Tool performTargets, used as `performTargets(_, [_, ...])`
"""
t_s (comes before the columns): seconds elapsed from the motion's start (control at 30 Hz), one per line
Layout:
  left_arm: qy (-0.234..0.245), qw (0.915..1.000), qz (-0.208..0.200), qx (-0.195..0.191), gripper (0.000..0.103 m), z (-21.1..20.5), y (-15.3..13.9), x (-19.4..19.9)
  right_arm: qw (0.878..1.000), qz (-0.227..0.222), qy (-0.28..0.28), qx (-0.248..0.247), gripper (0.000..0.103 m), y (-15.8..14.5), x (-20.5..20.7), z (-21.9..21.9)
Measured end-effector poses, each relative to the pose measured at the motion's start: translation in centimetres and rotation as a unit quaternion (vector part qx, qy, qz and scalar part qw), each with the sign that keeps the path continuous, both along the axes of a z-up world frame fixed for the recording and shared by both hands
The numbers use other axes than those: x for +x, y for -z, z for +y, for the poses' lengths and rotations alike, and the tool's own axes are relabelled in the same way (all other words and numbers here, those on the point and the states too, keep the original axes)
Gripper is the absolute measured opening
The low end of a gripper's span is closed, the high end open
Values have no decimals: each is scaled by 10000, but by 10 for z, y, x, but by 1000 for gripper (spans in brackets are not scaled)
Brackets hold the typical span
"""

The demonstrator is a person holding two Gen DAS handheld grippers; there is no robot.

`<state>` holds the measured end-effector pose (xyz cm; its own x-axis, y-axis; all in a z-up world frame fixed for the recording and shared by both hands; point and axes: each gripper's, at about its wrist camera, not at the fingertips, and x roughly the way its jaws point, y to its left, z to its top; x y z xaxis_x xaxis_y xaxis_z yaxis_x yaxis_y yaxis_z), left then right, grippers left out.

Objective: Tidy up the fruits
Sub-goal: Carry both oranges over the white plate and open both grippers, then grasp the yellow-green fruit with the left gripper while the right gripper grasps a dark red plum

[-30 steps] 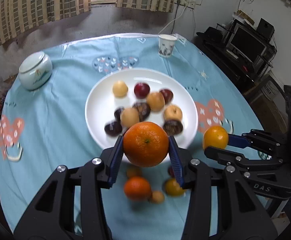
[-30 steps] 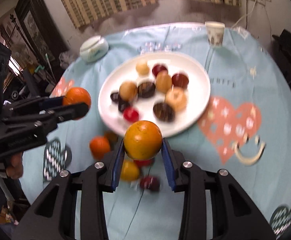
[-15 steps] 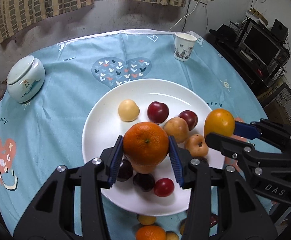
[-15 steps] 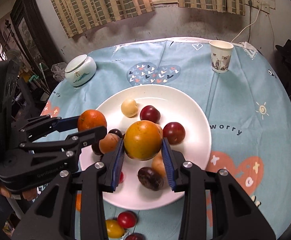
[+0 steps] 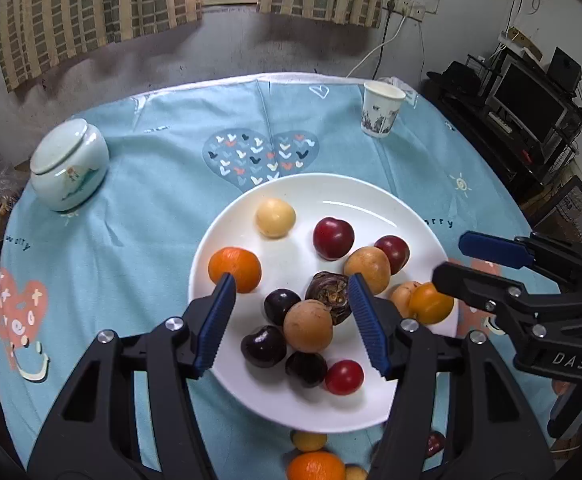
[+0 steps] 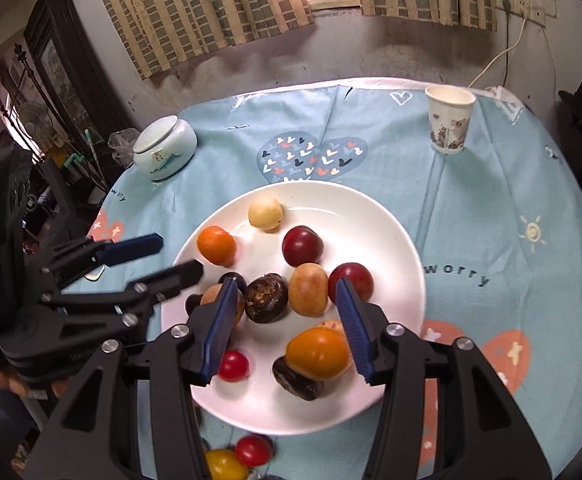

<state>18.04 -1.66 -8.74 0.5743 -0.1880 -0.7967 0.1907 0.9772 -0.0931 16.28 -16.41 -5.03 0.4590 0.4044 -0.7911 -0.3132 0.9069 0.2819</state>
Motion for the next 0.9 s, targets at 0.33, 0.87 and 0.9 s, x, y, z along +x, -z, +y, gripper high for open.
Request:
performTargets(0.33, [62,9992,-389,-75,72,19,-31,-86,9990,377,-92,-236,55,10,-91,-30])
performTargets(0.87, [217,9976,632,-184,73,12,32,-191,9917,926,-539,-711,45,77,-155,4])
performTargets(0.9, [198,9976,640,-181,73,13,32,-192,9915,917,-596,-704,44,78,-154,7])
